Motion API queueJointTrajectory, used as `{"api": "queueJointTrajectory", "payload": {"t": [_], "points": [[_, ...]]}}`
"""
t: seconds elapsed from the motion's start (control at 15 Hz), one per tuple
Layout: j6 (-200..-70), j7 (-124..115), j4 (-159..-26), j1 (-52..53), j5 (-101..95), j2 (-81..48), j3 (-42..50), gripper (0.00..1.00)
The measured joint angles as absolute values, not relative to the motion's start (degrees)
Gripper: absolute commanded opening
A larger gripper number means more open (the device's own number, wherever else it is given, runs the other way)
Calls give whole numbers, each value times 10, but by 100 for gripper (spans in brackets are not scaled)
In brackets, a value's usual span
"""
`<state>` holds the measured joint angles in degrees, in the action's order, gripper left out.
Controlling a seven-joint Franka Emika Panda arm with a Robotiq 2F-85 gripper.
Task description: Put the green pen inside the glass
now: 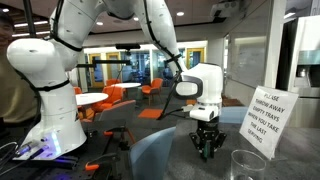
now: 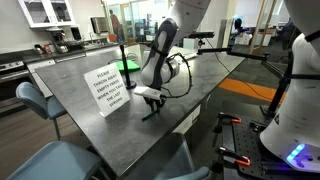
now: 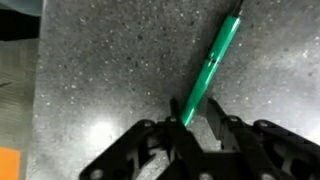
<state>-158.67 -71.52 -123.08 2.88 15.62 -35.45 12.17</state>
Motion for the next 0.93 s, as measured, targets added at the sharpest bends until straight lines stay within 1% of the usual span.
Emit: {"api": "queueJointTrajectory", "payload": {"t": [0.07,0.13,0.27,0.53,0.93], "points": [[-1586,-715,-1230,29,156,-354,122,1],[-1586,-715,-1229,29,156,-354,122,0],[-1586,-715,-1229,29,156,-354,122,3],[-1592,-713,-1228,29,156,-348,135,3],[-1592,-711,-1233,58,85,-301,198,3]]}}
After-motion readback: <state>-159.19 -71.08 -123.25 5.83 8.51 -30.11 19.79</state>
